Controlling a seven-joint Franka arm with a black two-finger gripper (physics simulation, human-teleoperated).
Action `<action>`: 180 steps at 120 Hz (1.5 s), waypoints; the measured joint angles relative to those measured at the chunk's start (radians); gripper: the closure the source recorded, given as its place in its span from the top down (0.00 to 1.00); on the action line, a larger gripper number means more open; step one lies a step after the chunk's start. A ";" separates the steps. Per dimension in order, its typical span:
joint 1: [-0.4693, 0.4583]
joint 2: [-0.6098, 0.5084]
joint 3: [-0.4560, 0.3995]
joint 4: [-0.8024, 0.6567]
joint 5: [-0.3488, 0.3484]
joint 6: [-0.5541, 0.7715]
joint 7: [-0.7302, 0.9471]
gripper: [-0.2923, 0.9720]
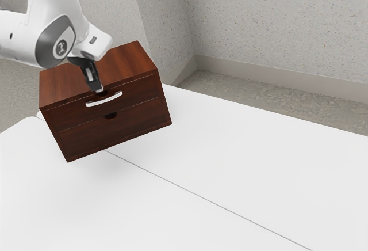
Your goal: Pull the drawer handle with one arm to open the drawer
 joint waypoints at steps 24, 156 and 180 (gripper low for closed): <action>0.000 0.000 0.000 -0.022 0.000 -0.008 -0.036 0.45; -0.027 -0.022 0.001 -0.142 0.011 0.079 -0.151 0.35; -0.025 -0.010 0.014 -0.130 0.011 0.092 -0.157 0.35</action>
